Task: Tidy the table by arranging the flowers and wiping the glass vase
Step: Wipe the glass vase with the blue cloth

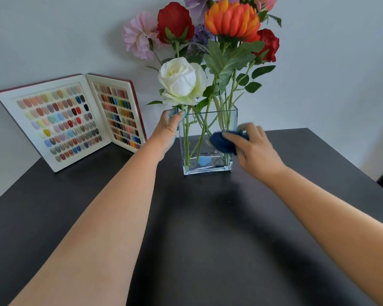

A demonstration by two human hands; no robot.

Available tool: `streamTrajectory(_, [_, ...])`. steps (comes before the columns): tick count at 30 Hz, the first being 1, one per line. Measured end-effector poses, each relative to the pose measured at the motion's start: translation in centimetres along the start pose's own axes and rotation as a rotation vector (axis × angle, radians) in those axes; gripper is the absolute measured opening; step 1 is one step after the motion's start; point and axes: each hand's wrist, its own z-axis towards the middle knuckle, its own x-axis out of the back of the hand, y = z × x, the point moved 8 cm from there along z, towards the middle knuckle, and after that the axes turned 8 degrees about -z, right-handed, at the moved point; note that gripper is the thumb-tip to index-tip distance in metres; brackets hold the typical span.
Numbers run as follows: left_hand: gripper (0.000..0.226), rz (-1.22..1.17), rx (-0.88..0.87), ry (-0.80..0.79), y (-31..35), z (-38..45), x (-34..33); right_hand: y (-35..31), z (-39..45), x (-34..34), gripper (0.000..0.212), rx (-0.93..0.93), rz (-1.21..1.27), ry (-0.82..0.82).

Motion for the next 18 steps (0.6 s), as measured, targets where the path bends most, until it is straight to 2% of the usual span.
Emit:
streamTrajectory(3, [0.052, 0.009, 0.006, 0.0, 0.0, -0.1, -0.1, -0.9, 2.3, 1.9, 0.04, -0.051, 0.018, 0.154])
streamTrajectory(6, [0.053, -0.007, -0.003, 0.004, 0.2, -0.5, -0.2, -2.8, 1.4, 0.3, 0.043, -0.064, 0.028, 0.152])
streamTrajectory(10, [0.071, -0.055, -0.018, 0.003, 0.4, -1.2, -0.4, -6.2, -1.9, -5.0, 0.051, 0.05, 0.009, -0.042])
streamTrajectory(14, [0.072, -0.055, -0.017, -0.003, 0.7, -1.1, -0.3, -6.6, -3.6, -7.7, 0.056, 0.125, -0.021, -0.305])
streamTrajectory(16, [0.072, -0.053, -0.017, -0.012, 0.5, -1.0, -0.4, -6.6, -2.6, -6.2, 0.05, 0.151, 0.004, -0.257])
streamTrajectory(18, [0.071, -0.034, -0.012, -0.023, 0.3, -0.9, -0.4, -6.6, -0.2, -3.1, 0.044, 0.131, 0.04, -0.074])
